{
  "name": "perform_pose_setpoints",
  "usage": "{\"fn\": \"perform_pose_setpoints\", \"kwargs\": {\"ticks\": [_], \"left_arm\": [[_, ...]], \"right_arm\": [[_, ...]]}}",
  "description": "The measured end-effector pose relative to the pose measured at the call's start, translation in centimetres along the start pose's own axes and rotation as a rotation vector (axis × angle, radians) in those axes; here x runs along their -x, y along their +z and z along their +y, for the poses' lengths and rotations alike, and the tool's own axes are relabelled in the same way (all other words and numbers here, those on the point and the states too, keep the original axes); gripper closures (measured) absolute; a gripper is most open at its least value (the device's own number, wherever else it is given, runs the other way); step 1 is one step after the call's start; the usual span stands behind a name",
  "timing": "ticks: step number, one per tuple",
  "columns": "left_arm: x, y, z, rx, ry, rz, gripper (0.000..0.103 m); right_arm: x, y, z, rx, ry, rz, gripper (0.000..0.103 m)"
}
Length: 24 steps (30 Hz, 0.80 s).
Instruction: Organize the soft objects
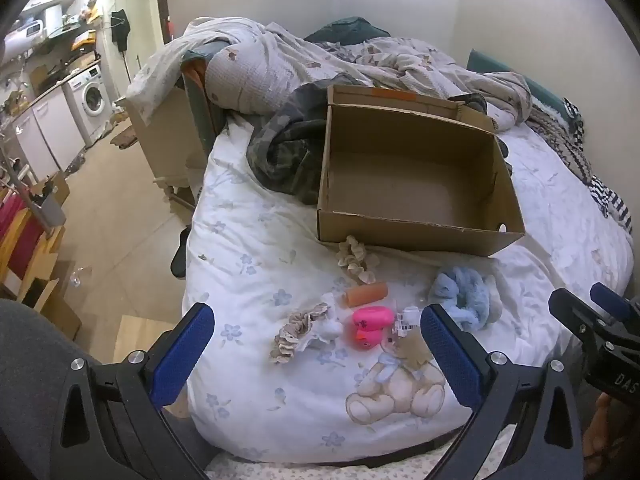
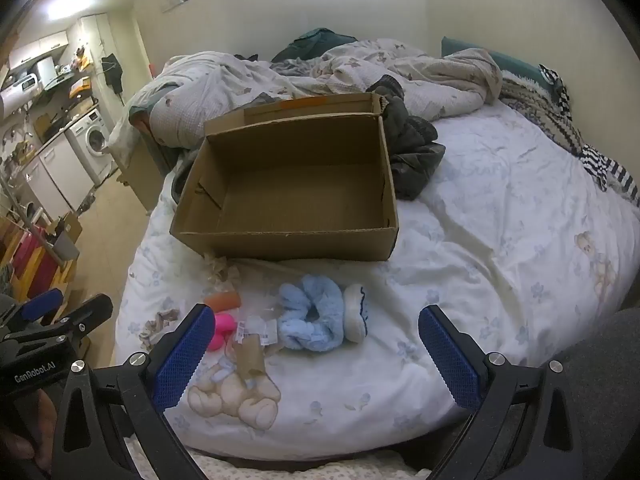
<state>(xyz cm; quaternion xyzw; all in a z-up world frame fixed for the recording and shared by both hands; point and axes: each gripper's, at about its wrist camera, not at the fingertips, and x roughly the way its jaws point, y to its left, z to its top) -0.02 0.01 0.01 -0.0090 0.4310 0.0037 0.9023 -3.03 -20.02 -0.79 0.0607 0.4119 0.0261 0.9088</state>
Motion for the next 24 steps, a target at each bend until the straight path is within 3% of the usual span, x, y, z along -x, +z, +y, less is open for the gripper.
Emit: {"fn": "perform_pose_setpoints", "kwargs": {"ticks": [24], "left_arm": [[-0.02, -0.01, -0.01, 0.001, 0.003, -0.001, 0.0]], "right_arm": [[-0.03, -0.02, -0.02, -0.002, 0.0, 0.002, 0.0]]}}
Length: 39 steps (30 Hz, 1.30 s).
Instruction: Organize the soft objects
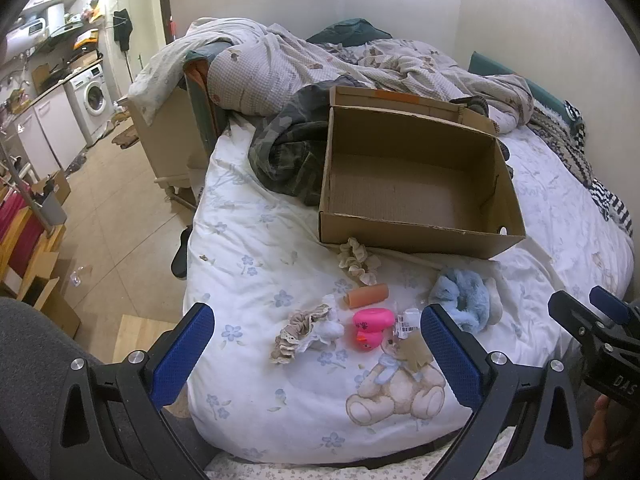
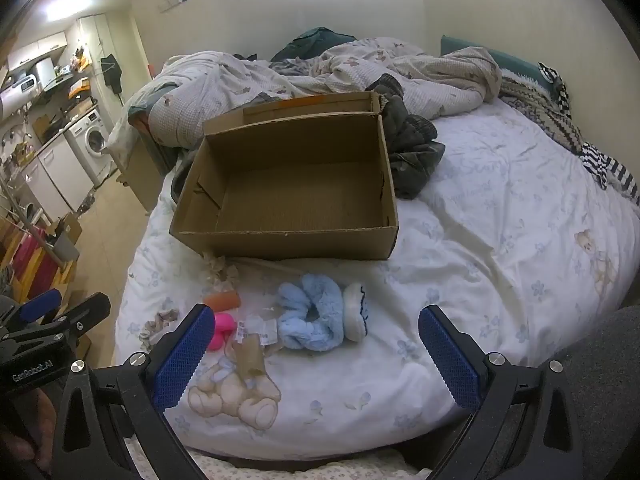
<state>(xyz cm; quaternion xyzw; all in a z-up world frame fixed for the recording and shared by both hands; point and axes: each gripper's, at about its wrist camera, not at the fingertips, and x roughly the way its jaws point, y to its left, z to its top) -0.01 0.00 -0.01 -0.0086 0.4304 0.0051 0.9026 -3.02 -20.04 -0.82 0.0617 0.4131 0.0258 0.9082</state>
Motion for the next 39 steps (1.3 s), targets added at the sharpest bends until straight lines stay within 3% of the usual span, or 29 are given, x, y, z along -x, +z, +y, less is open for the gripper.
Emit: {"fn": "perform_pose_setpoints", "kwargs": {"ticks": [39], "left_arm": [[0.03, 0.25, 0.86, 0.0, 0.006, -0.002, 0.0]], "right_arm": [[0.07, -0.07, 0.03, 0.002, 0.004, 0.001, 0.0]]}}
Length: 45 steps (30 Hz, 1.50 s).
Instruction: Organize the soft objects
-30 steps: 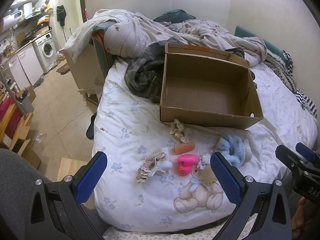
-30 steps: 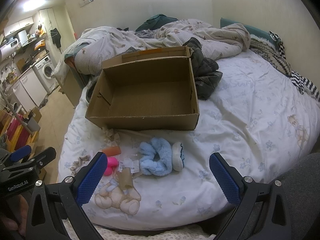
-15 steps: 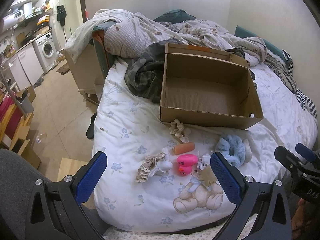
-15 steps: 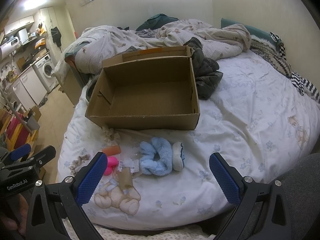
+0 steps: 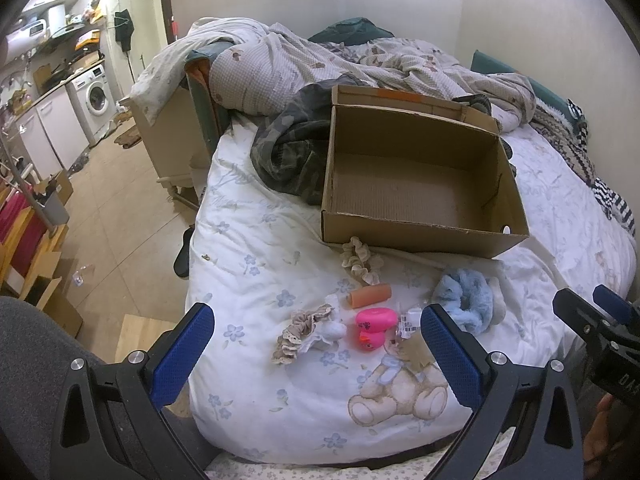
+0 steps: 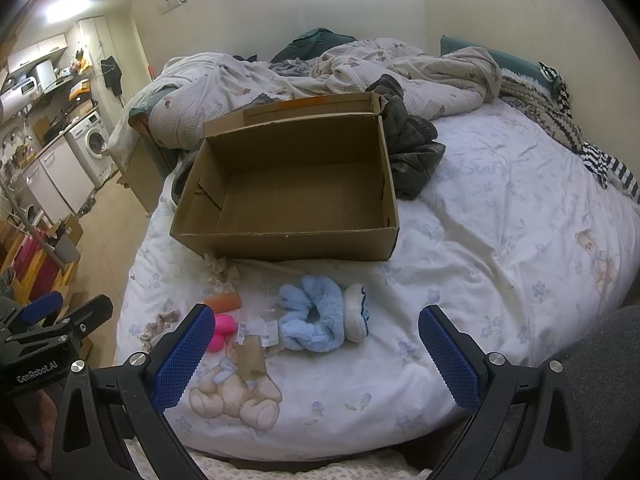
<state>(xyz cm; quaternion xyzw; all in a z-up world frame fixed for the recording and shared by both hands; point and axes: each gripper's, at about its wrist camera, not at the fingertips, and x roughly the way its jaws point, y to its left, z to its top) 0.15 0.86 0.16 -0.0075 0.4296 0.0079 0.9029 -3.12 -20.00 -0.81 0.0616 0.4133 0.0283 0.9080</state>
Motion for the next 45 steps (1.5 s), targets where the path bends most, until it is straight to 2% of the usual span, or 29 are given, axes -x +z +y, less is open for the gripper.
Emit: {"fn": "perform_pose_setpoints", "kwargs": {"ticks": [38, 41, 45], "left_arm": [[-0.1, -0.2, -0.2, 0.004, 0.001, 0.003, 0.0], [-0.1, 0.3, -0.2, 0.011, -0.028, 0.031, 0.0], [0.5, 1.7, -0.4, -0.011, -0.006, 0.026, 0.0]], "right_arm": [[0.0, 0.2, -0.1, -0.002, 0.002, -0.001, 0.0], [0.1, 0.2, 0.0, 0.006, -0.003, -0.005, 0.0], [0.3, 1.4, 0.1, -0.012, 0.022, -0.004, 0.0]]}}
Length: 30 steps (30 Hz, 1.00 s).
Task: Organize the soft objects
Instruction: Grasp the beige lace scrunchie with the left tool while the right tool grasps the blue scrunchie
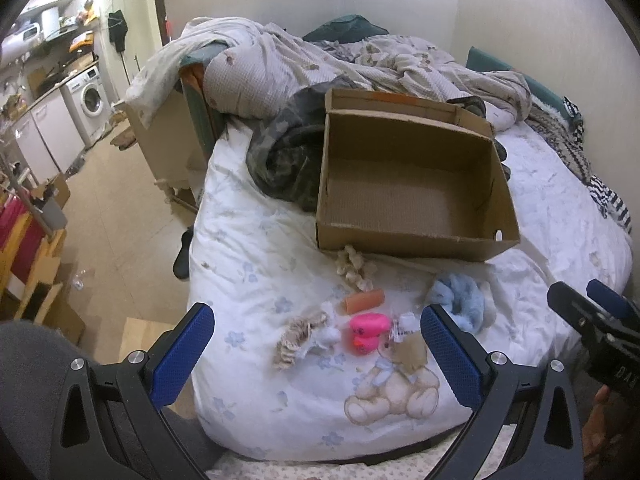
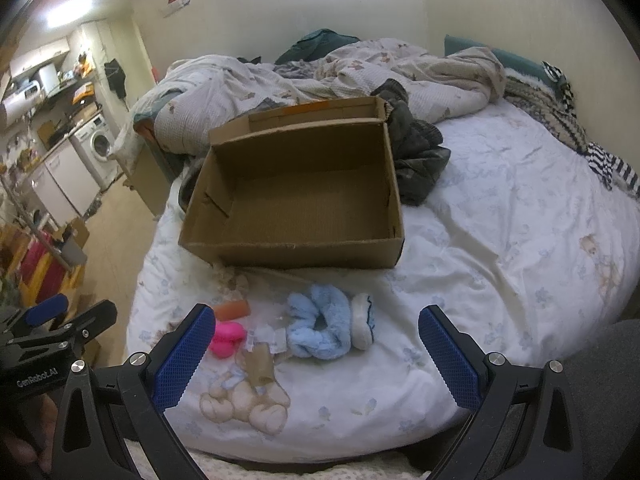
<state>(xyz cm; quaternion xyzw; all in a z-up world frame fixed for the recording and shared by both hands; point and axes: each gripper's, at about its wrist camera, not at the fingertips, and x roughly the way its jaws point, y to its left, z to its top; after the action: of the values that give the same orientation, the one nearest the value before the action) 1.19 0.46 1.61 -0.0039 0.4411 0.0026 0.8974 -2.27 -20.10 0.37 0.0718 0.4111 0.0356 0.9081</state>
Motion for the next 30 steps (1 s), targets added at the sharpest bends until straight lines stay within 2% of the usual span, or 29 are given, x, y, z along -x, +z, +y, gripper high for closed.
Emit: {"fn": "perform_pose_setpoints", "kwargs": {"ticks": [11, 17, 22, 27, 30], "left_arm": [[-1.3, 4.5, -0.8, -0.06, 0.02, 0.022, 0.0], [-3.1, 6.4, -0.6, -0.068, 0.017, 0.063, 0.0], [-6.0, 6.9, 0.1, -0.048, 0.02, 0.143, 0.0], [-9.2, 5.9, 1.8, -0.013, 0.049, 0.22, 0.0], [-11.4, 4.9, 3.3, 0.033, 0.033, 0.304, 0.0]], "right_arm": [[-1.4, 5.2, -1.3, -0.002, 0.031, 0.033, 0.0], [-3.4, 6.5, -1.5, 0.033, 0.044, 0.079, 0.0], [-6.0, 6.3, -2.0, 0.017, 0.073, 0.146, 0.0], [-8.3, 5.1, -2.7, 0.001, 0.072, 0.196, 0.0], [-9.4, 4.4, -3.4, -0.041, 0.076, 0.238, 0.0]]}}
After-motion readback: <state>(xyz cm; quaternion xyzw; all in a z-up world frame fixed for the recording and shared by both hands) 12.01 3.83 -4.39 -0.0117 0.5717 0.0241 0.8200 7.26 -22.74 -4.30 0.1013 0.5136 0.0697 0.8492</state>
